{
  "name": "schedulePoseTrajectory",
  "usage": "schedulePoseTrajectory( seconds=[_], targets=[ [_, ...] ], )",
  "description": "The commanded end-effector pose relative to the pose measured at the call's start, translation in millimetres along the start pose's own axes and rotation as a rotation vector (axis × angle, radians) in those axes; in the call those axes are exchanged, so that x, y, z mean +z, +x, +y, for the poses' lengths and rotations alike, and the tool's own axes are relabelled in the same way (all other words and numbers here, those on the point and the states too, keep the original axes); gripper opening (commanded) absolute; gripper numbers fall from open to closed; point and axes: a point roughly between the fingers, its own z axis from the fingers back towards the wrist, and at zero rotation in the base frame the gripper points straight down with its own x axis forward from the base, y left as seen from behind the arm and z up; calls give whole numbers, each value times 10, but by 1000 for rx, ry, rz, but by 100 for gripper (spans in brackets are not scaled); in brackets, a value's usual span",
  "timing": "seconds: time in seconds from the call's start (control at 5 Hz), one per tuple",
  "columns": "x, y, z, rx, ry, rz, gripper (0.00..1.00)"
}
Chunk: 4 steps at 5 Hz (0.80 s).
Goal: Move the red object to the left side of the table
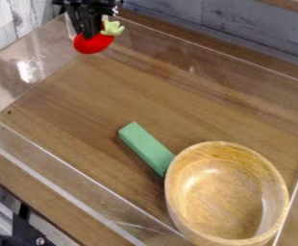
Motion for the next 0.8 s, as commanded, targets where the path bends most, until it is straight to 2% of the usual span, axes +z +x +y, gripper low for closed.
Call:
schedulePoseTrajectory(
  seconds=[0.0, 0.2, 0.4, 0.6],
  targets=[
    [140, 151, 274, -44, 16, -47, 0],
    [-27, 182, 414, -75, -10, -27, 0],
    [-175, 234, 503, -105, -67, -8, 0],
    [-222, 239, 495, -14, -156, -5, 0]
  ],
)
